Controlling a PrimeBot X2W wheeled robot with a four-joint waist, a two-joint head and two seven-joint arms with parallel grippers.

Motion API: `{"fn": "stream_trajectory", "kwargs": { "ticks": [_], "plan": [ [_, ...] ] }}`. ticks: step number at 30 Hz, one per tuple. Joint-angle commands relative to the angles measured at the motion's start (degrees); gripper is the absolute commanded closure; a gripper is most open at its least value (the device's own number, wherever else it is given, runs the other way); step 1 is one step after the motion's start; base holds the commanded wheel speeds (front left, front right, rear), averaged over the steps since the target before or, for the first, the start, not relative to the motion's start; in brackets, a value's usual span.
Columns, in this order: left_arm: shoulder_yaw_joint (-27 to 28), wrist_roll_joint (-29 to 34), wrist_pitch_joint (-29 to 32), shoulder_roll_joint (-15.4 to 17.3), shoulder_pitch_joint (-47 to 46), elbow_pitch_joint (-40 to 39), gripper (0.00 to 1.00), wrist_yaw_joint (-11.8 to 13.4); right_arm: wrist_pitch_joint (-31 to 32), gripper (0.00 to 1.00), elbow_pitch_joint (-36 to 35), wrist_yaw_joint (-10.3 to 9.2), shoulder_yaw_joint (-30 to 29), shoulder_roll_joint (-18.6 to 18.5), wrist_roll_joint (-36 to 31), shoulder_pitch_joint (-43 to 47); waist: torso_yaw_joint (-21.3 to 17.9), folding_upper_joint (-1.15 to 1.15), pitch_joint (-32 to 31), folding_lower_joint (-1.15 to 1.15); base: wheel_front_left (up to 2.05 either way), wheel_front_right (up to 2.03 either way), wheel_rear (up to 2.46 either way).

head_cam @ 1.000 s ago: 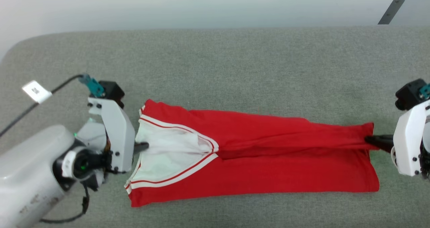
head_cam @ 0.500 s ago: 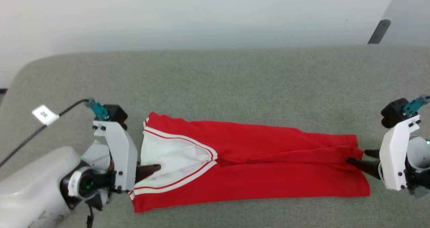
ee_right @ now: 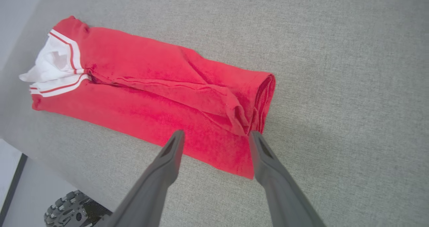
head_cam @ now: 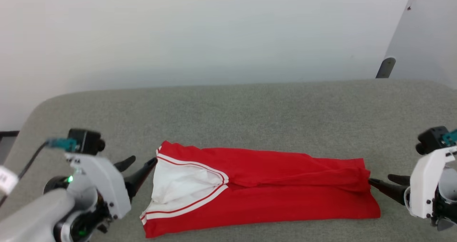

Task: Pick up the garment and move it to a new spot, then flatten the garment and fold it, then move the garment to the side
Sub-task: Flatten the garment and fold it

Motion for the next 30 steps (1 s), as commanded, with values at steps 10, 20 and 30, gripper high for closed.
{"fn": "stream_trajectory", "kwargs": {
  "ticks": [10,20,30],
  "plan": [
    [4.8,5.0,-19.8,0.3,10.4,0.6,0.0,0.0,-2.5,0.0,1.1,0.01,-7.5,1.7,-2.6,7.0,0.8,0.0,-2.0,0.0,0.0,0.0,0.0],
    [26.1,17.9,-20.5,-7.1,24.7,1.5,0.0,-1.0,0.5,0.0,2.2,0.01,-14.4,2.6,-5.9,10.2,2.8,0.0,-1.6,0.0,0.0,0.0,0.0],
    [41.1,29.4,-20.4,-16.6,35.4,2.5,0.0,-5.3,7.6,0.0,5.3,0.01,-20.5,5.3,-11.4,9.1,5.7,0.0,-0.2,0.0,0.0,0.0,0.0]
  ]
}}
